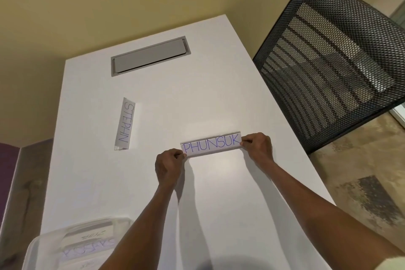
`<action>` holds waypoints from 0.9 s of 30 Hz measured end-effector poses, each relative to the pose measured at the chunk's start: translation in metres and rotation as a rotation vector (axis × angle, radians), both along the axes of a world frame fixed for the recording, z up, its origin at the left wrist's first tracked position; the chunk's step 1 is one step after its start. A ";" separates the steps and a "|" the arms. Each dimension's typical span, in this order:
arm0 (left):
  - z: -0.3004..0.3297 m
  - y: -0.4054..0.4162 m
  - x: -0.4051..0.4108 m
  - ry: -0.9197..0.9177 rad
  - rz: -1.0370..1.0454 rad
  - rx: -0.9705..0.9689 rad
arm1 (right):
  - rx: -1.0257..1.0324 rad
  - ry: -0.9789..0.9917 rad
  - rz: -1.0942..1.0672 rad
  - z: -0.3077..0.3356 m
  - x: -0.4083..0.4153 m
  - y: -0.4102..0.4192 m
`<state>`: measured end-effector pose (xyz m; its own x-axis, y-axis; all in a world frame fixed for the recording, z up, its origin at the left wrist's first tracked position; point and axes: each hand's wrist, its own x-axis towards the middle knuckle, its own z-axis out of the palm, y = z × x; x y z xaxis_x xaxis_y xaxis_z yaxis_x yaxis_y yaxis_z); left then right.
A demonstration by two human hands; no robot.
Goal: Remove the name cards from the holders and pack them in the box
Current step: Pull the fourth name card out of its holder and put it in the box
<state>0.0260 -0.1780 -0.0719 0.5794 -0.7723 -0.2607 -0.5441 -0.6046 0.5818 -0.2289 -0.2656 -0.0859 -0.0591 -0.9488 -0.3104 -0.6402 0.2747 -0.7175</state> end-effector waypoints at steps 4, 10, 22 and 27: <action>-0.008 0.004 -0.003 -0.031 -0.006 0.025 | -0.025 0.071 0.038 -0.004 -0.001 0.006; -0.015 0.006 -0.003 -0.026 -0.011 0.021 | -0.022 0.084 0.076 -0.011 -0.003 0.009; -0.014 0.005 0.006 -0.059 -0.111 0.000 | 0.000 -0.027 0.068 -0.003 -0.004 0.010; -0.005 0.000 0.029 0.059 -0.118 -0.005 | -0.089 0.014 0.178 0.004 -0.015 0.004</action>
